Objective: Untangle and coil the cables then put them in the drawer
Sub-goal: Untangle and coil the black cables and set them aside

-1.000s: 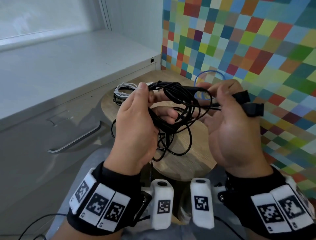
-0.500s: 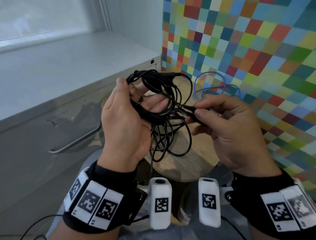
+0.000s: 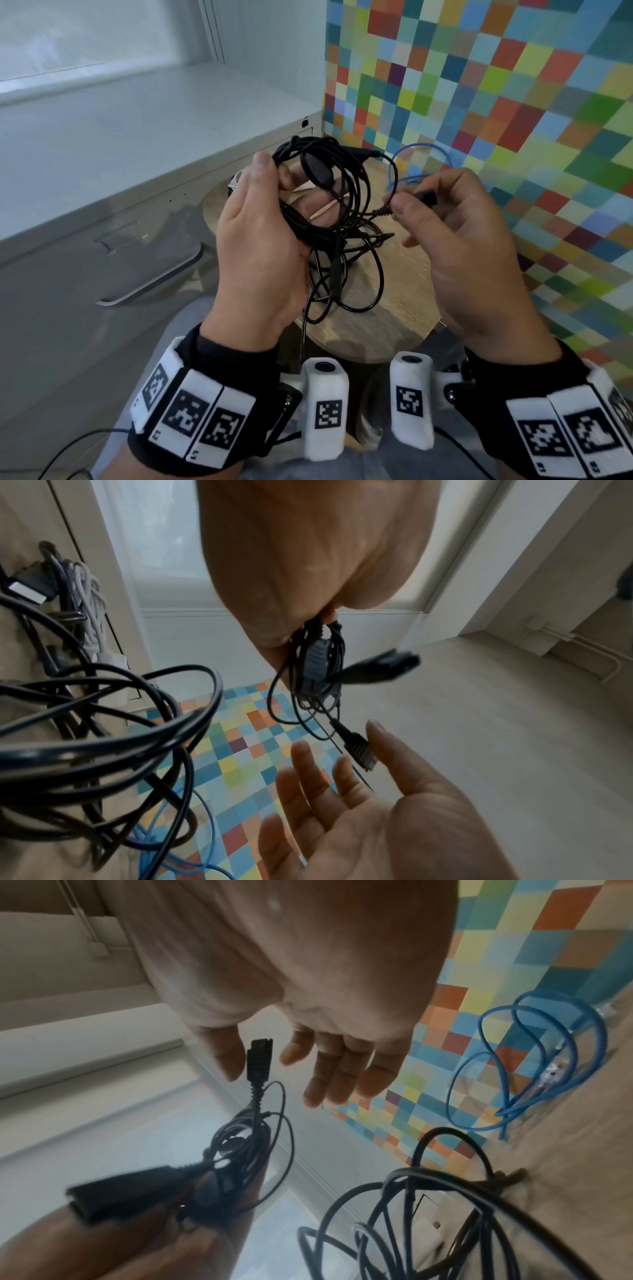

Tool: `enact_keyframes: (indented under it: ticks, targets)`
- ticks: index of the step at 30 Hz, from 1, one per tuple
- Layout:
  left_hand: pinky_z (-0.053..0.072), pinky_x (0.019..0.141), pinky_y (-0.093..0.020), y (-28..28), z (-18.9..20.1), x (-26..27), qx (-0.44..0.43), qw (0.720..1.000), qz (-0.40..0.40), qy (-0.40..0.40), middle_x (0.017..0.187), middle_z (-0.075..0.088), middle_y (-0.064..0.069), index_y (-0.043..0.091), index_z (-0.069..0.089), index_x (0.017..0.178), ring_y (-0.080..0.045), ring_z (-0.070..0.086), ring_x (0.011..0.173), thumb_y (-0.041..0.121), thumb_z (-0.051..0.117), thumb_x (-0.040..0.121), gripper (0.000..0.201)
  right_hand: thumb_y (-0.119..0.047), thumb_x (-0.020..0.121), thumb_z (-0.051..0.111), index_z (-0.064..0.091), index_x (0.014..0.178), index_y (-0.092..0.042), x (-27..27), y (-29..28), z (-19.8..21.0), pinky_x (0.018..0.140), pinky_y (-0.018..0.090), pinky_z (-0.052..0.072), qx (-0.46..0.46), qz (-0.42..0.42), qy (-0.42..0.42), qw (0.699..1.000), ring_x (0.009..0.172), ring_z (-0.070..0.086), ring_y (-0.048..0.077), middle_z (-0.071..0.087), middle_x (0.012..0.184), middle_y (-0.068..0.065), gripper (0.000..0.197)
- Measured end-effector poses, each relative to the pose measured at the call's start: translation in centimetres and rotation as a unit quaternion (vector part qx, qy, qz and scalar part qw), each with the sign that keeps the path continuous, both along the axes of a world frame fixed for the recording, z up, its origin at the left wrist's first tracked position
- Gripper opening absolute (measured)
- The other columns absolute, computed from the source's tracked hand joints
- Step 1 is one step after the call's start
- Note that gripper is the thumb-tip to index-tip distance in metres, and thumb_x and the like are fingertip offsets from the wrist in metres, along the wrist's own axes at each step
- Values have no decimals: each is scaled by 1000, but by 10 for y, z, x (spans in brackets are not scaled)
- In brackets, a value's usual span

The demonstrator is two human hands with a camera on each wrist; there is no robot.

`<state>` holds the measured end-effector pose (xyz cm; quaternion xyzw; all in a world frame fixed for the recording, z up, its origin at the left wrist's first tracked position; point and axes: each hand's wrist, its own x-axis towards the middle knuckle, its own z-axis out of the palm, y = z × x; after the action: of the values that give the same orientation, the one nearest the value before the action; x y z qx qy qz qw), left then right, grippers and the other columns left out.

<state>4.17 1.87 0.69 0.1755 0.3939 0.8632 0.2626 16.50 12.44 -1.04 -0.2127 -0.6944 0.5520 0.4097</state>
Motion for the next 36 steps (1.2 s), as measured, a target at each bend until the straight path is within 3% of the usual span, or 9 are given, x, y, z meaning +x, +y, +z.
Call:
enact_keyframes:
  ticks: [6, 10, 13, 16, 20, 24, 26, 30, 36]
  targets:
    - [57, 69, -32, 0, -3, 2, -14, 997, -41, 58, 95, 74, -8, 11, 47, 84, -21, 72, 79, 28, 33, 113, 36, -26, 96, 67, 56, 130, -15, -6, -5, 6, 88, 23, 55, -32, 60, 7, 998, 106, 70, 6, 71, 104, -26, 37]
    - [56, 75, -35, -2, -6, 0, -15, 995, -69, 73, 100, 73, -6, 10, 48, 83, -28, 71, 92, 29, 34, 112, 37, -72, 86, 60, 65, 127, -32, -1, -3, 8, 91, 40, 51, -75, 81, 9, 994, 119, 66, 23, 72, 125, 4, 57]
    - [58, 74, -32, -3, -5, 0, -9, 994, -84, 62, 98, 74, -8, 8, 49, 83, -25, 73, 89, 29, 34, 111, 38, -49, 95, 54, 67, 127, -25, 0, 4, 12, 89, 45, 49, -106, 76, 11, 991, 115, 68, 27, 72, 124, 10, 42]
    - [60, 78, -32, -4, -4, 1, -8, 993, -96, 72, 98, 74, -15, 6, 52, 84, -25, 74, 88, 28, 34, 111, 38, -22, 94, 70, 74, 114, -31, 1, 7, 11, 79, 44, 62, -73, 93, -17, 993, 95, 74, 26, 77, 102, 5, 22]
    - [57, 69, -29, -4, -2, -2, -76, 985, -67, 141, 86, 73, -7, 7, 56, 81, -16, 69, 74, 28, 36, 111, 42, 1, 95, 65, 76, 100, -30, 3, 4, 13, 59, 37, 63, -55, 91, -21, 994, 75, 77, 24, 78, 82, 4, 34]
    - [56, 79, -48, -7, -7, -20, -235, 921, -14, 309, 88, 70, -15, 21, 72, 86, -29, 66, 82, 45, 46, 107, 41, 3, 98, 62, 74, 108, -22, 4, 7, 13, 63, 42, 65, -67, 81, -18, 994, 77, 78, 25, 79, 84, 9, 30]
    - [50, 70, -42, -10, -8, -30, -258, 906, 0, 337, 88, 67, -19, 26, 77, 93, -23, 61, 74, 45, 51, 105, 35, 2, 98, 61, 73, 111, -18, 3, 10, 13, 63, 42, 65, -82, 77, -20, 993, 75, 78, 26, 79, 84, 9, 26]
    - [51, 64, -37, -12, -4, -46, -256, 913, -25, 318, 83, 72, -7, 28, 79, 102, -21, 61, 66, 35, 61, 101, 19, 0, 97, 63, 74, 109, -13, -4, 22, 18, 57, 35, 62, -105, 70, -32, 991, 69, 76, 27, 78, 85, 14, 21]
    - [56, 59, -29, 2, 11, -75, -267, 922, -50, 276, 87, 71, -17, 9, 73, 106, -24, 69, 65, 8, 67, 98, 10, -2, 97, 66, 72, 114, -6, -36, 56, 41, 58, 33, 62, -76, 96, -98, 988, 80, 77, 36, 75, 103, 24, 18]
